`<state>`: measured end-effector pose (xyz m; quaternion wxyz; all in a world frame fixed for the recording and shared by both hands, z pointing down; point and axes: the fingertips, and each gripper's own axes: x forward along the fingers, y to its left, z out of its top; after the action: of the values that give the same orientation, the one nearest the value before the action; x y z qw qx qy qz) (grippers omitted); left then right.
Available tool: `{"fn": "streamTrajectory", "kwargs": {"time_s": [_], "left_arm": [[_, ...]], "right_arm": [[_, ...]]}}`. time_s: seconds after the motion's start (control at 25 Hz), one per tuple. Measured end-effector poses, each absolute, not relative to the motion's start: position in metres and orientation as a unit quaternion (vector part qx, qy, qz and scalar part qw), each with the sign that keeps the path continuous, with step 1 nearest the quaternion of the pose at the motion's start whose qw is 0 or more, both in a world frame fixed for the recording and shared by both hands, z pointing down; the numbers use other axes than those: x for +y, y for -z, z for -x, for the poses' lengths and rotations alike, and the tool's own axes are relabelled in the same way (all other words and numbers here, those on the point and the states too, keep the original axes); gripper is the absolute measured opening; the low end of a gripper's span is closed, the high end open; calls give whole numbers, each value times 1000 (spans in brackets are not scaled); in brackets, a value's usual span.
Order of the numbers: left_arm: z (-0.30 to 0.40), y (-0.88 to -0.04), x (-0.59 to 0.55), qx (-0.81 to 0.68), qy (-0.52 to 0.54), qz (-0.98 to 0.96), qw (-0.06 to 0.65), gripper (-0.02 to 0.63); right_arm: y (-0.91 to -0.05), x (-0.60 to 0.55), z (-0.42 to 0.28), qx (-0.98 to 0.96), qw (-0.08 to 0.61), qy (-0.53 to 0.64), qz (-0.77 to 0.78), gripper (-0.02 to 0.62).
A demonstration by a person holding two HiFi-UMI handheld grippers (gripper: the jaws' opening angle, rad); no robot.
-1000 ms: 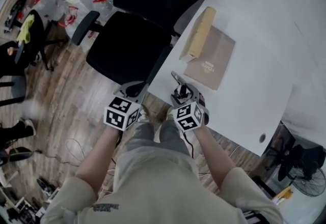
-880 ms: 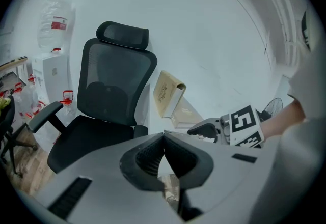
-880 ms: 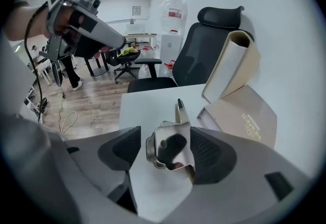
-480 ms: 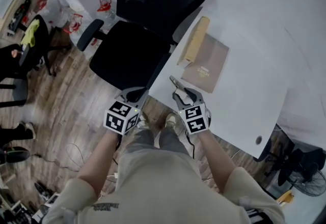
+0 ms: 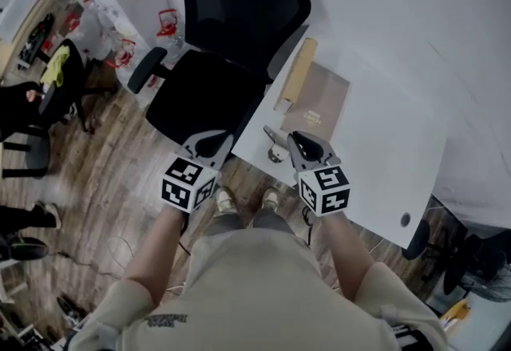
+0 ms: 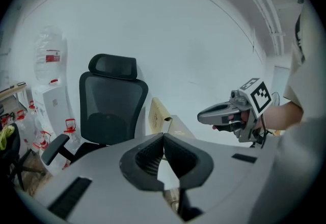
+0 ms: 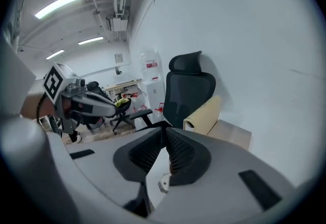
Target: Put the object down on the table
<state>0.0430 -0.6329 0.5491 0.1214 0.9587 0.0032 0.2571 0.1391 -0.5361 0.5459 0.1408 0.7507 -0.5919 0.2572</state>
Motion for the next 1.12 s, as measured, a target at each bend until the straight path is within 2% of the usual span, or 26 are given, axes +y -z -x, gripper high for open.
{"fn": "streamTrajectory", "kwargs": {"time_s": [0.24, 0.6, 1.12], "left_arm": [[-45, -495, -633, 1, -216, -973, 84, 21], [-38, -416, -619, -2, -151, -988, 39, 21], [-23, -345, -600, -22, -83, -996, -14, 21]], "right_arm": [[-477, -534, -137, -607, 96, -205, -762, 35], [-378, -521, -117, -629, 81, -98, -767, 23], [-320, -501, -96, -656, 56, -43, -751, 23]]}}
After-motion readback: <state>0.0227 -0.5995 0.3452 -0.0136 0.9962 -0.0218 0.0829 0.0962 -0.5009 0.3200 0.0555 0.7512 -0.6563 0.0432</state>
